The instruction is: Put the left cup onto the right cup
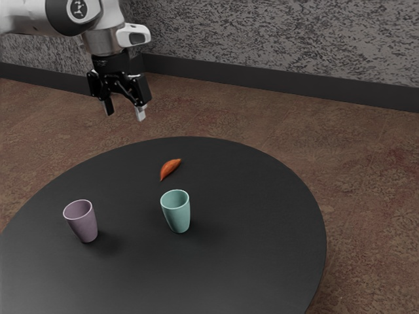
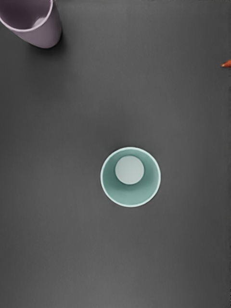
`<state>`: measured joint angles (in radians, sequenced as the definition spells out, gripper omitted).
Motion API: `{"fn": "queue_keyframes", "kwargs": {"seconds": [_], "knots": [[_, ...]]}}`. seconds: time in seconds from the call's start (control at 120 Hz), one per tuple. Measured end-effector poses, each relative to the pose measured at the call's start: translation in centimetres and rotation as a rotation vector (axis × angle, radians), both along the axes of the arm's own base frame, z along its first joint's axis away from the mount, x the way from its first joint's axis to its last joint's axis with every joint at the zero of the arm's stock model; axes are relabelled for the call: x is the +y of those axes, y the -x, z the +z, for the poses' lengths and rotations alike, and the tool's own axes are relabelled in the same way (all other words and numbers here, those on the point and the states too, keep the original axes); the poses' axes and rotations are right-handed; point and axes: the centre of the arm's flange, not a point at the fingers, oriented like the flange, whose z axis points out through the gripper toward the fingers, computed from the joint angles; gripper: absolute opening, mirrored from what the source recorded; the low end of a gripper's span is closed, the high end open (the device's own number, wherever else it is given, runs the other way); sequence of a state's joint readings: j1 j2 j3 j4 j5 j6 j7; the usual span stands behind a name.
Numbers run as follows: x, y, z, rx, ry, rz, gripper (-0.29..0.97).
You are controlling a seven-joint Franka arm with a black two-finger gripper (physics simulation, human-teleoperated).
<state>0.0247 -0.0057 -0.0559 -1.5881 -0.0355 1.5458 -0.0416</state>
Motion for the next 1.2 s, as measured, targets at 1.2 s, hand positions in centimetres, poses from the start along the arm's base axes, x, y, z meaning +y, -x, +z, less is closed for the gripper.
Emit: {"fn": "queue_keyframes", "kwargs": {"seconds": [1.2], "knots": [[5.0,3.5,-11.4,0.062,0.026,0.110,0.64]]}}
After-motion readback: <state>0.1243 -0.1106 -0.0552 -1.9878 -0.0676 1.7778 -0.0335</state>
